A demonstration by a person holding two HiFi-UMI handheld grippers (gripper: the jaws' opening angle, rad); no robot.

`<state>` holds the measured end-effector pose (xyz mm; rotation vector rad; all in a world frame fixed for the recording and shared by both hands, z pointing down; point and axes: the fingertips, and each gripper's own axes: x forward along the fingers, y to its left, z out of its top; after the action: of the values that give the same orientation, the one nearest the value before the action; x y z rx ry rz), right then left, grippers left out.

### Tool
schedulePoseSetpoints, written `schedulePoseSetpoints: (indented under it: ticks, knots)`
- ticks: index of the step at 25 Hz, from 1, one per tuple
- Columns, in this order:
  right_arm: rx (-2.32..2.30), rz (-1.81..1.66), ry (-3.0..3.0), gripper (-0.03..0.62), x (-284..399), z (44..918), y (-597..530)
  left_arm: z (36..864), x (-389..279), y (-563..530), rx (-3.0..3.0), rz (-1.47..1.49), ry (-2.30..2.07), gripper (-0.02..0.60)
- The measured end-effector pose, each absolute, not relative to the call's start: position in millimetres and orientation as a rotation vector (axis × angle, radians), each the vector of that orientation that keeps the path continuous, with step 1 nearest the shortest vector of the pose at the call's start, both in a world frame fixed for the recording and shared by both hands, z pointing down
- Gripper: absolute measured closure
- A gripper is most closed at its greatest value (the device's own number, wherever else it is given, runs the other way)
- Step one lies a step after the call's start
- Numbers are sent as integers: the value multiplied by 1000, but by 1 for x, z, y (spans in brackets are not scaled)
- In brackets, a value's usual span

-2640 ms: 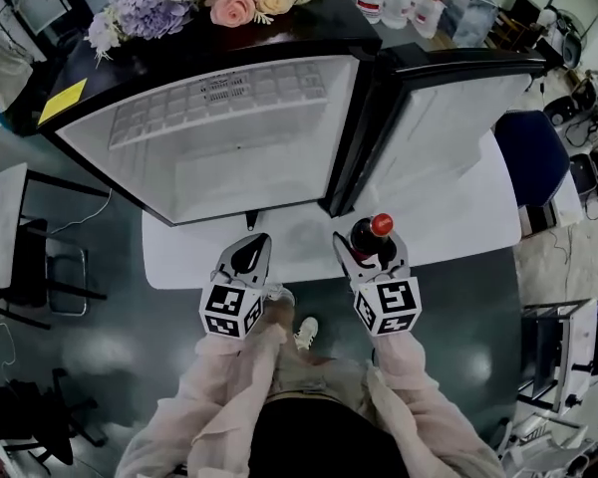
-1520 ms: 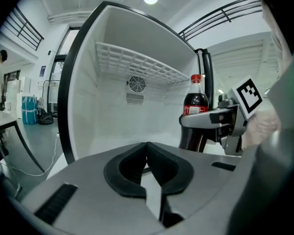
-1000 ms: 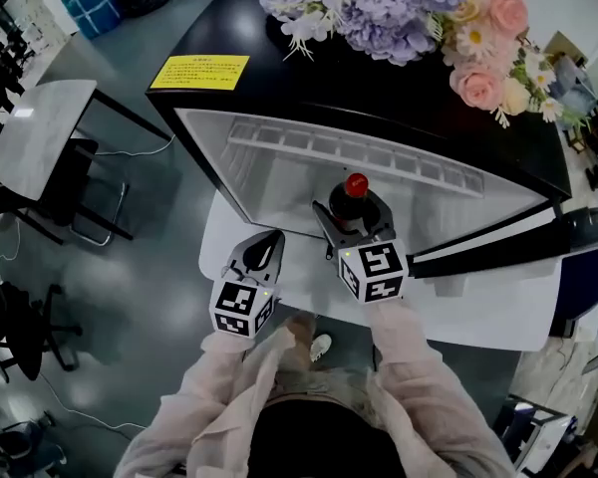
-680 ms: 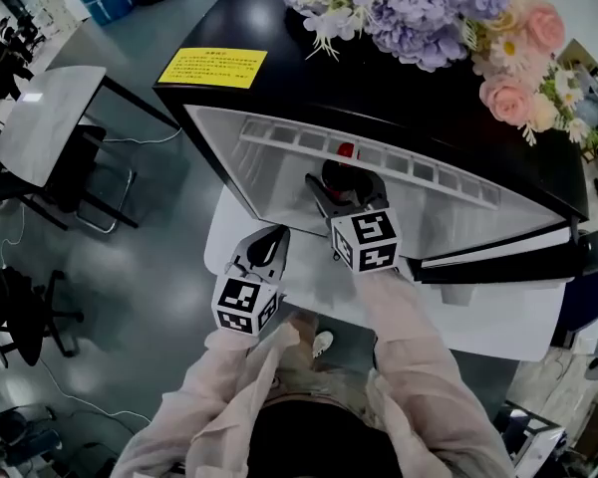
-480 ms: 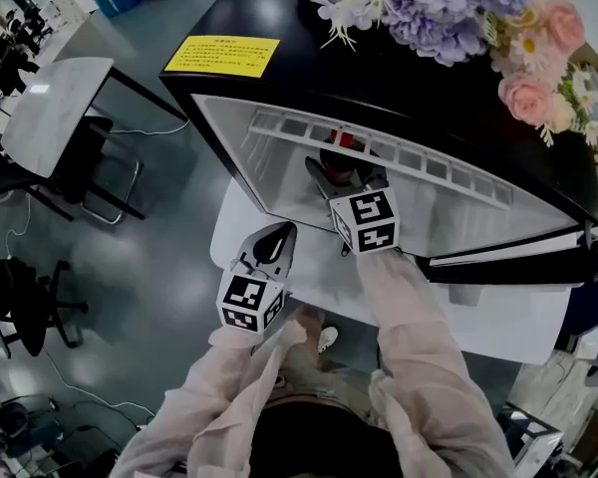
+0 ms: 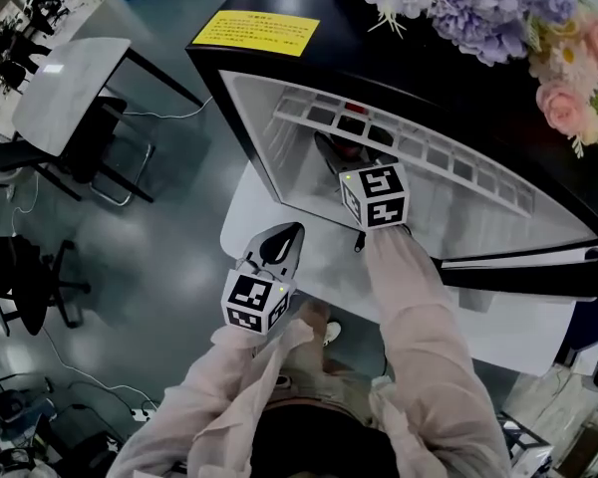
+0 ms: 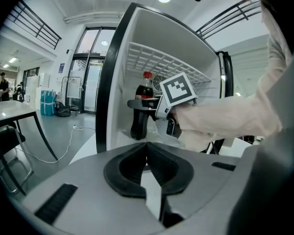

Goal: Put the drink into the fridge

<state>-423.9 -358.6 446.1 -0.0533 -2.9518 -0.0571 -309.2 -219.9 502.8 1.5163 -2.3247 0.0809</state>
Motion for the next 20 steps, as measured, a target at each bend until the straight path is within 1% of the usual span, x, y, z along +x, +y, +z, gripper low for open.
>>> schedulePoseSetpoints:
  ticks: [11,20]
  knots:
    - [-32,-1,-2980,284,-428,446,-363,508,-313,-212,1485,73,-2329,571]
    - [-22,-51,-2967,276,-428,450,-361,513,-304,-208,1478,73,-2311,571]
